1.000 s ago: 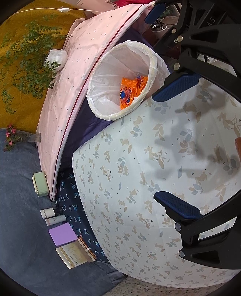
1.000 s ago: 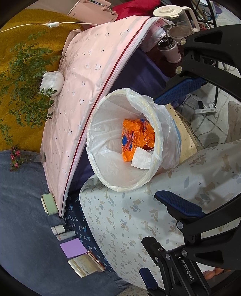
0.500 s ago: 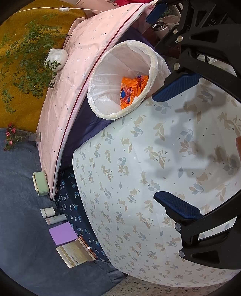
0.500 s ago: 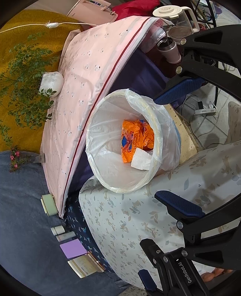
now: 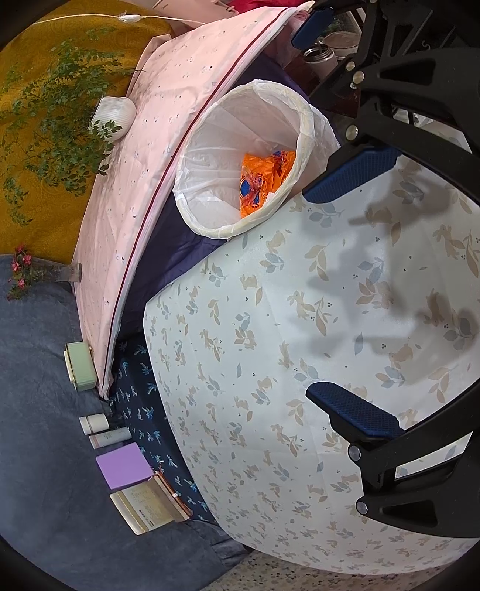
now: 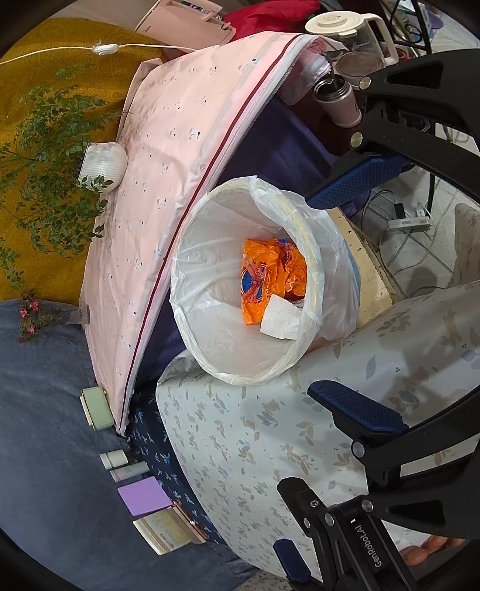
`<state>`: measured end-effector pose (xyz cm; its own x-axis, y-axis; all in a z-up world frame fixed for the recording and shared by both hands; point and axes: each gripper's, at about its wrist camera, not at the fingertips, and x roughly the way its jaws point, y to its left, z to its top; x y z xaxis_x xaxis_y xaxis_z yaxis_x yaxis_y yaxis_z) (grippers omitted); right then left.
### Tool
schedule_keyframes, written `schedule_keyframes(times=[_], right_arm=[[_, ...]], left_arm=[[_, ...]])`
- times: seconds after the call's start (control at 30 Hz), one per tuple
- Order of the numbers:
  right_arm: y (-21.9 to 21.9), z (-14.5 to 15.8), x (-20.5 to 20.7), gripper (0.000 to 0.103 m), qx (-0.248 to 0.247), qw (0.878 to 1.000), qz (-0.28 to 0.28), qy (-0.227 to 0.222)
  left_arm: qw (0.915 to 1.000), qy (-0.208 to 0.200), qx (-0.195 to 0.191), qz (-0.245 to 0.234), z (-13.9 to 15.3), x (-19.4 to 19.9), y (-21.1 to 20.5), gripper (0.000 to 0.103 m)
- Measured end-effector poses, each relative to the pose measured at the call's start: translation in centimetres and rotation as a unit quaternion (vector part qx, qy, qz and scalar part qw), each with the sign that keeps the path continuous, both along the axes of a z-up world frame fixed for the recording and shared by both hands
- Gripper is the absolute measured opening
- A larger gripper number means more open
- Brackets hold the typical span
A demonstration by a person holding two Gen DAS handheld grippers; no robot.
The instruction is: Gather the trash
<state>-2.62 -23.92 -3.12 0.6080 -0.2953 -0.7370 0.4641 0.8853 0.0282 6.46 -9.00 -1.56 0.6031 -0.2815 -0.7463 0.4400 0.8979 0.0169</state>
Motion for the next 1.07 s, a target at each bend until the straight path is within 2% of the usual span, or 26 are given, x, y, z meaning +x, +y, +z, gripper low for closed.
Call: schedule_keyframes(times=[1.07], right_arm=[[-0.4, -0.6, 0.6, 0.090, 0.003, 1.000, 0.000, 0.005]], left_arm=[[0.9998, 0.000, 0.016, -0.008, -1.1, 0.7, -0.3, 0.093]])
